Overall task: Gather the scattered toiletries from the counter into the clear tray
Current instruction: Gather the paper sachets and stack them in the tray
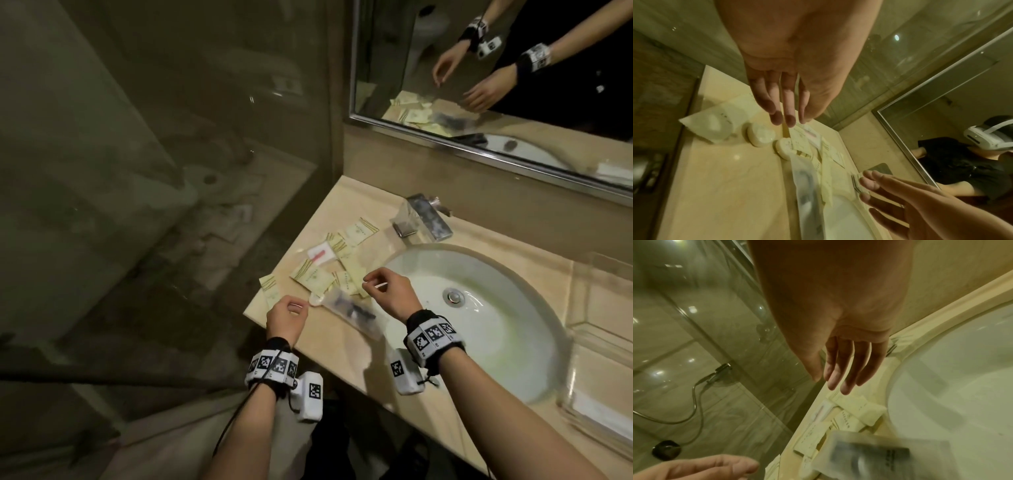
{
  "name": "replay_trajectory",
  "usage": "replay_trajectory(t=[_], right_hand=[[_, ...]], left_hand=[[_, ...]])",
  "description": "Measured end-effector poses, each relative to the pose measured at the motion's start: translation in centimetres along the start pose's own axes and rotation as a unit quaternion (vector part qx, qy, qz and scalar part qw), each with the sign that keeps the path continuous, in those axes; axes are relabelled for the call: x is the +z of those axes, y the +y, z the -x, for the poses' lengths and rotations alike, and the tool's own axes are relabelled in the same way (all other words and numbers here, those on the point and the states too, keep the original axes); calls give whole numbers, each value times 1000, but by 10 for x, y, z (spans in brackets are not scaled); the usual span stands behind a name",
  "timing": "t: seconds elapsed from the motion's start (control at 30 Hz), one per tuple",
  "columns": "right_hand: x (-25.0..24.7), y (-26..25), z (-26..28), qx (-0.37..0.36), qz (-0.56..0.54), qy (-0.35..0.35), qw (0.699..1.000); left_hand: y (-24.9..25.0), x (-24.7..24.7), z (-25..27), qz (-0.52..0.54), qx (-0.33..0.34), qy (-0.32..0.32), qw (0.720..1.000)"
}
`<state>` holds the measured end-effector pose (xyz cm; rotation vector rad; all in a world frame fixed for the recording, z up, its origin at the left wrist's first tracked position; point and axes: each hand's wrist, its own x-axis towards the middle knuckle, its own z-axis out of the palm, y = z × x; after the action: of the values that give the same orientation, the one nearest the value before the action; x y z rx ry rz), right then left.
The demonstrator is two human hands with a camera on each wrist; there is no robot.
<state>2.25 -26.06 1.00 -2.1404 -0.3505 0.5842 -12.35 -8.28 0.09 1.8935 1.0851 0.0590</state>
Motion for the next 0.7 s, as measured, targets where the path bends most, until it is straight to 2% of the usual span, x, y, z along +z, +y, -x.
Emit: replay_trajectory(t=[0.2, 0.3, 0.4, 0.5, 0.7], right_hand=[[38, 5, -41, 73, 77, 12, 994], [48, 6, -57, 110, 135, 16, 985], [55, 8, -69, 116, 188, 24, 975], [59, 9, -75, 119, 230, 22, 966], [63, 11, -83, 150, 194, 24, 969]], left_hand=[[-9, -9, -46, -21, -28, -42, 998], [-16, -8, -65, -97, -54, 6, 994], [-22, -11, -78, -135, -111, 42, 984], [-29, -13, -89, -129, -146, 29, 980], [-32, -14, -99, -79, -179, 29, 980]])
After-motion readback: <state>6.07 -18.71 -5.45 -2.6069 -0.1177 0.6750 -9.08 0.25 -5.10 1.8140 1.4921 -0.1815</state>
